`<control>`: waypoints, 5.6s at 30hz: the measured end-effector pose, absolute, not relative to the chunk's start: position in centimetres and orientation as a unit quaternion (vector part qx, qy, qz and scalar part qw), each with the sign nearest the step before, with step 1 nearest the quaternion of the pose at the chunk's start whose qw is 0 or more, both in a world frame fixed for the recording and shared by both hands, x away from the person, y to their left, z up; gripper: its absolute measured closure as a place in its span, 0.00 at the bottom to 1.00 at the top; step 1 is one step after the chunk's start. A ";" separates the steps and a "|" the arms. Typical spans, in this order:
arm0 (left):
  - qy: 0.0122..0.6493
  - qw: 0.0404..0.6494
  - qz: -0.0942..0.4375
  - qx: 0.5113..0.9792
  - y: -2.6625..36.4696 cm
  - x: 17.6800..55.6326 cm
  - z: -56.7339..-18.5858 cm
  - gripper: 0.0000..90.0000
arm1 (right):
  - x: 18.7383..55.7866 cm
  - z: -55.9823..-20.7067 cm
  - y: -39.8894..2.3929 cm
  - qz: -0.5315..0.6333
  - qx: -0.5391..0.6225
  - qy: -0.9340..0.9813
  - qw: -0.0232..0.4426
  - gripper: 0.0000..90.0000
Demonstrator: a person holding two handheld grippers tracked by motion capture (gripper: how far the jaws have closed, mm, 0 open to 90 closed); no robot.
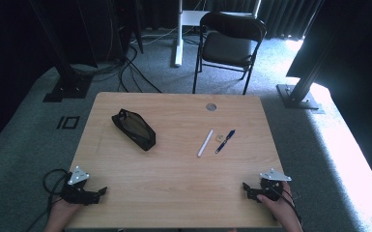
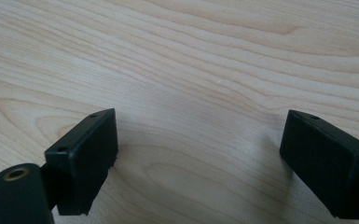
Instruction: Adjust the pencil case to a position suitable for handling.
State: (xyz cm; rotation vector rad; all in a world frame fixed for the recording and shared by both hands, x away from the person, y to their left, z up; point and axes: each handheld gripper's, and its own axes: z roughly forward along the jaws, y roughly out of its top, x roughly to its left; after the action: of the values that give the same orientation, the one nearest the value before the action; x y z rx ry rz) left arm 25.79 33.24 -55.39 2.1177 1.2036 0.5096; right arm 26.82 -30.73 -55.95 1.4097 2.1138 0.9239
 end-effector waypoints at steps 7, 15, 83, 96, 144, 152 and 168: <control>0.458 0.321 0.194 0.806 33.2 25.8 -55.4 0.02 | 26.8 -56.0 -30.7 0.333 0.509 0.763 0.217 0.12; 0.458 0.321 0.194 0.806 33.2 25.8 -55.4 0.02 | 26.9 -55.9 -30.7 0.334 0.507 0.764 0.218 0.12; 0.458 0.321 0.193 0.806 33.2 25.8 -55.4 0.02 | 32.3 -52.2 -16.0 0.415 0.370 0.812 0.178 0.12; 0.458 0.321 0.193 0.806 33.2 25.8 -55.4 0.02 | 33.5 -52.2 -12.3 0.429 0.348 0.817 0.167 0.12; 0.458 0.321 0.193 0.806 33.2 25.8 -55.4 0.02 | 38.4 -51.7 -1.1 0.481 0.311 0.806 0.150 0.18; 0.455 0.321 0.193 0.808 33.2 25.8 -55.4 0.02 | 39.0 -51.4 0.2 0.487 0.299 0.804 0.166 0.35; 0.455 0.321 0.193 0.808 33.2 25.8 -55.4 0.02 | 40.2 -51.5 1.7 0.475 0.312 0.804 0.176 0.70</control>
State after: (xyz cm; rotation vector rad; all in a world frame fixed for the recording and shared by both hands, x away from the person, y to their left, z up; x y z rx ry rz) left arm 25.78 33.22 -55.38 2.1216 1.1962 0.5058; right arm 40.19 1.72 -51.46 0.8834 2.2762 1.3461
